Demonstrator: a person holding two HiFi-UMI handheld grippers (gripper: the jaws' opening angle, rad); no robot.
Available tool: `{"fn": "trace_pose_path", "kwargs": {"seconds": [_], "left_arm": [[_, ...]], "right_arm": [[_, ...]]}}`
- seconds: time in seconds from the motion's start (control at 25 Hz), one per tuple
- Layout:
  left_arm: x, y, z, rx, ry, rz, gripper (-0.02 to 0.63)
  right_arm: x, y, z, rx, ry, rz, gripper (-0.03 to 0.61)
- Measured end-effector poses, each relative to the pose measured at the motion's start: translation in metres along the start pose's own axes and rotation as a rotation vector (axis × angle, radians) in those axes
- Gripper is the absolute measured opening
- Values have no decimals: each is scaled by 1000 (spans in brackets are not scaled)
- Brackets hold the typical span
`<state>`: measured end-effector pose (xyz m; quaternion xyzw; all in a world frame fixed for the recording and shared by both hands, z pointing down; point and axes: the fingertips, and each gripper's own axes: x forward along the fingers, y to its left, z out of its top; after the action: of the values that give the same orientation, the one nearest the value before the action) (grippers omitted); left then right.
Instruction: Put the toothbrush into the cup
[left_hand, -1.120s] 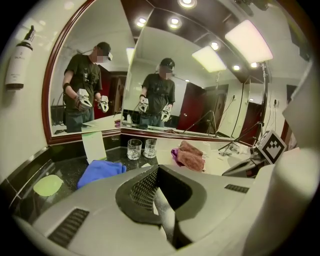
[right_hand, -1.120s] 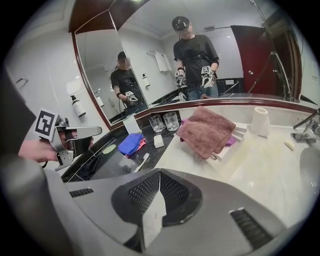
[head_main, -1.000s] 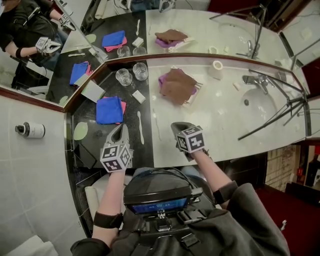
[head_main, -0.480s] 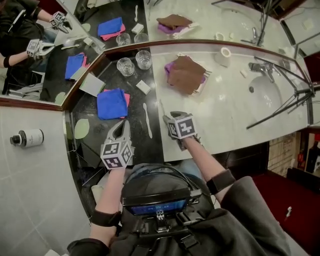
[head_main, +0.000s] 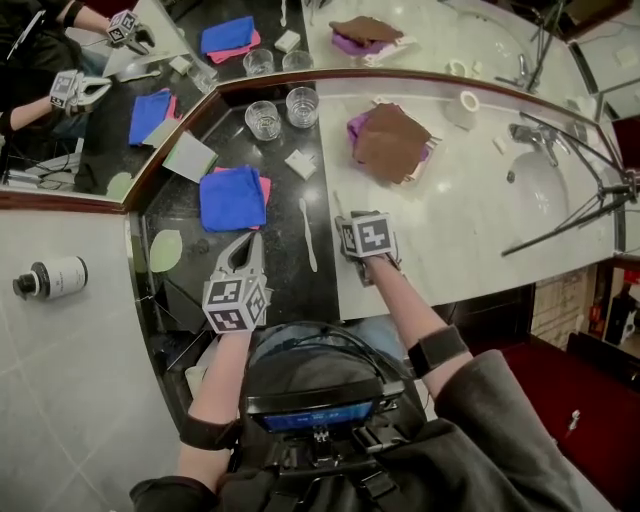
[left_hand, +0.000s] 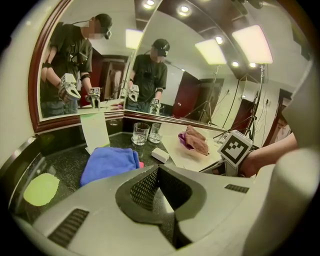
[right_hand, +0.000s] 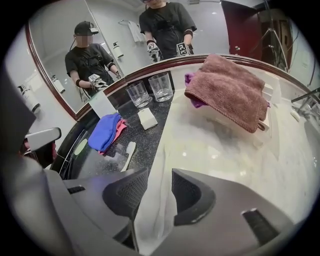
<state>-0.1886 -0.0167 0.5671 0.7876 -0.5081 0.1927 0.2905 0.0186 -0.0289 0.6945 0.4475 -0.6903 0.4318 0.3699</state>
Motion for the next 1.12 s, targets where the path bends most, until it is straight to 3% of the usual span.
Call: {"fn": "trace_pose_path", "kwargs": {"seconds": [0.2, 0.4, 0.64, 0.92, 1.12], "left_arm": [[-7, 11, -6, -18, 5, 20, 0], [-13, 17, -16, -42, 14, 36, 0], [-13, 15, -20, -49, 19, 35, 0], [-10, 13, -16, -44, 17, 30, 0], [-6, 10, -19, -38, 28, 25, 0]], "right_arm": [[11, -1, -4, -6, 37, -11, 162], [15, 3, 1, -8, 28, -14, 67], [21, -10, -14, -18, 69, -37, 61], [18, -10, -12, -24, 28, -20, 60], [7, -7, 4, -39, -60, 6, 60]]}}
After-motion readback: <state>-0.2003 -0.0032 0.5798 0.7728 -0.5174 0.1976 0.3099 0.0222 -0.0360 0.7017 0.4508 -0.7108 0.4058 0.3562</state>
